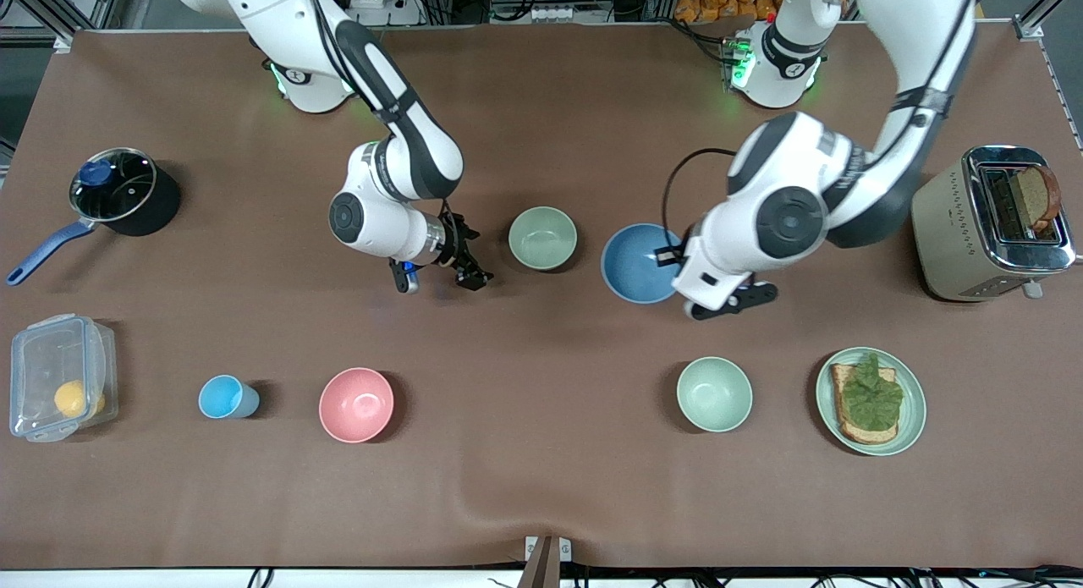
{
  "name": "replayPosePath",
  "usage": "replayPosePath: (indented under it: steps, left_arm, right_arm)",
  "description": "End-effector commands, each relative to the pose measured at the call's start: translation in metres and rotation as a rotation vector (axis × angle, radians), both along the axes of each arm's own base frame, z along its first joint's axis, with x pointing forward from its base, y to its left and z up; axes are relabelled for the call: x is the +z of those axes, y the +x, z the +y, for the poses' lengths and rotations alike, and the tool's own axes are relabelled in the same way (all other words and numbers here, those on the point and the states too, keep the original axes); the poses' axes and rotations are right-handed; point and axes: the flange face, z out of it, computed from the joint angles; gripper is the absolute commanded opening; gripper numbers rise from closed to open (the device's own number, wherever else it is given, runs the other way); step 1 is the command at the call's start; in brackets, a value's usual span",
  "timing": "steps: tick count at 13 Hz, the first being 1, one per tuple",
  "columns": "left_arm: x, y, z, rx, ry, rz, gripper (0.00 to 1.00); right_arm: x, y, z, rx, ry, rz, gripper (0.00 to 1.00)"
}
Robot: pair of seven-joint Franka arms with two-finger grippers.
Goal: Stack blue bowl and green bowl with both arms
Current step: 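Set down the green bowl while the left gripper brings the blue bowl over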
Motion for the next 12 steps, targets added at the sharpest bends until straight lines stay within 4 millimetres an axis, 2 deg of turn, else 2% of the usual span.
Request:
replayPosePath:
  steps: [1,4,6,10,12]
  left_arm:
    - [-0.012,-0.022,-0.013,0.038,0.001,0.0,0.0]
    - [-0.021,-0.042,-0.024,0.062,-0.009,-0.04,0.0]
    - [-0.025,-0.047,-0.029,0.073,-0.022,-0.034,0.0]
    - [-0.033,-0.064,-0.049,0.106,-0.05,-0.045,0.0]
    - [-0.044,-0.07,-0.053,0.126,-0.063,-0.063,0.0]
  right_arm:
    - [-0.009,-0.002,0.008,-0.044,0.038,0.03,1.0]
    - [-0.011,-0.003,0.016,-0.099,0.074,0.051,1.0]
    - [-0.016,-0.011,0.032,-0.105,0.091,0.06,1.0]
    - [-0.019,-0.01,0.031,-0.095,0.094,0.055,1.0]
    - [-0.019,-0.009,0.03,-0.096,0.094,0.055,1.0]
